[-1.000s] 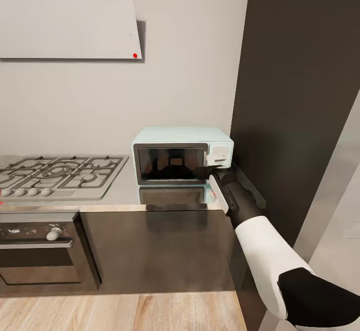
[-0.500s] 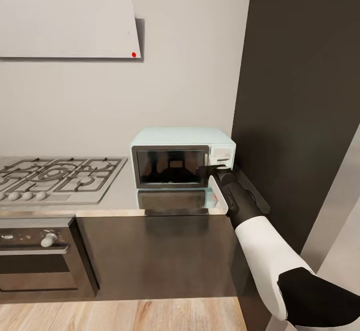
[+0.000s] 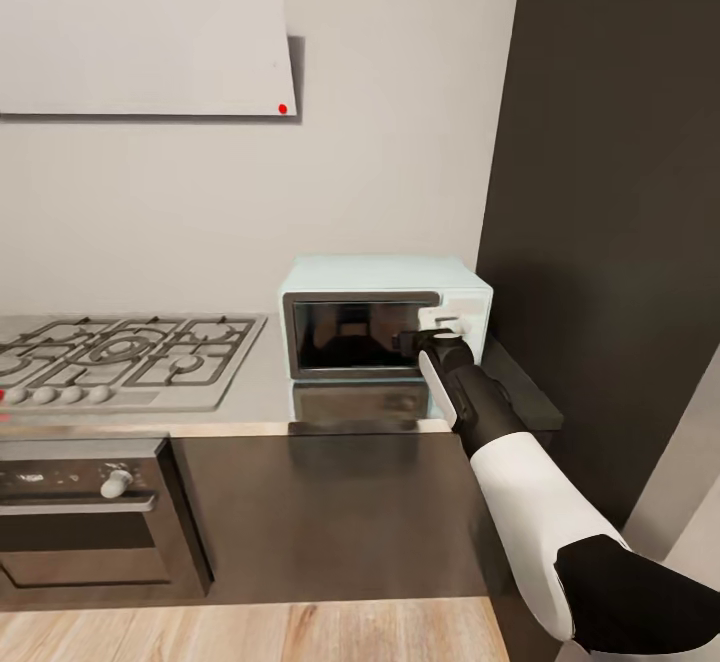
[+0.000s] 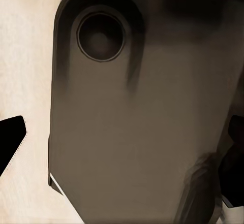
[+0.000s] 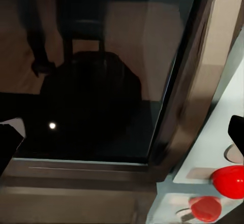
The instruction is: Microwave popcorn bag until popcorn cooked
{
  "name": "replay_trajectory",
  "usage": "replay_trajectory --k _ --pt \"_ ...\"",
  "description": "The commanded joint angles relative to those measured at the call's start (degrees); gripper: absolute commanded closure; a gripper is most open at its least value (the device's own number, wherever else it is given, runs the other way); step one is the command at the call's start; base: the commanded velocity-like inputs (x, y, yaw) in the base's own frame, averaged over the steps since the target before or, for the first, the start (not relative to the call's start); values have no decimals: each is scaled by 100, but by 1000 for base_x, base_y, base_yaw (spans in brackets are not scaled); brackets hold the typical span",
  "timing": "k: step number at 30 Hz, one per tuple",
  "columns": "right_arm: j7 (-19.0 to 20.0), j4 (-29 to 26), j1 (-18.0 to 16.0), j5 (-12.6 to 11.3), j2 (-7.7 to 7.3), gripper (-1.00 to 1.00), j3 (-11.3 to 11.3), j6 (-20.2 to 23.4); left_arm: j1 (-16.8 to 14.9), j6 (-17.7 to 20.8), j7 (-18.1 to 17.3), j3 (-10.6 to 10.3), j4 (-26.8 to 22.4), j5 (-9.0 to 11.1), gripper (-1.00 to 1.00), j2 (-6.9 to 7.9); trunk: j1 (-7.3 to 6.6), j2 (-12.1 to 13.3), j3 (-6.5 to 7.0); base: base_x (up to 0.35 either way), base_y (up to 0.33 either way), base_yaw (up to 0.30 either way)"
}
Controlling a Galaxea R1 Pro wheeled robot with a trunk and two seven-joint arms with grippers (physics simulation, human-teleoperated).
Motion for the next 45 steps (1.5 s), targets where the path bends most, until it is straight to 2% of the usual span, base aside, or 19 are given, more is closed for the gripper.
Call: replay_trajectory --k 1,10,32,39,40,42,45 --pt "-42 -5 -4 -23 0 -100 10 -1 0 -7 -2 -11 -4 50 -100 -1 0 -3 -6 1 25 0" --pt "0 22 -4 -67 0 -100 9 -368 1 -7 5 -5 -4 50 -100 -1 0 -3 -6 0 2 0" --pt "-33 110 -4 -26 0 -100 4 -384 7 -7 6 -12 -22 50 -100 -9 0 -3 -6 0 0 0" --pt "-117 110 -4 -28 -191 -100 -7 -392 7 -7 6 -14 -22 50 -100 -9 0 -3 -6 0 0 0" --pt "-121 110 -4 -28 -301 -100 -8 -394 7 -7 6 -13 -22 50 -100 -9 0 -3 -6 0 0 0" --pt "-123 110 -4 -28 -390 -100 -8 -396 7 -7 6 -13 -22 50 -100 -9 0 -3 -6 0 0 0" --pt "-124 110 -5 -28 -448 -100 -1 -397 7 -7 6 -12 -22 50 -100 -9 0 -3 -6 0 0 0"
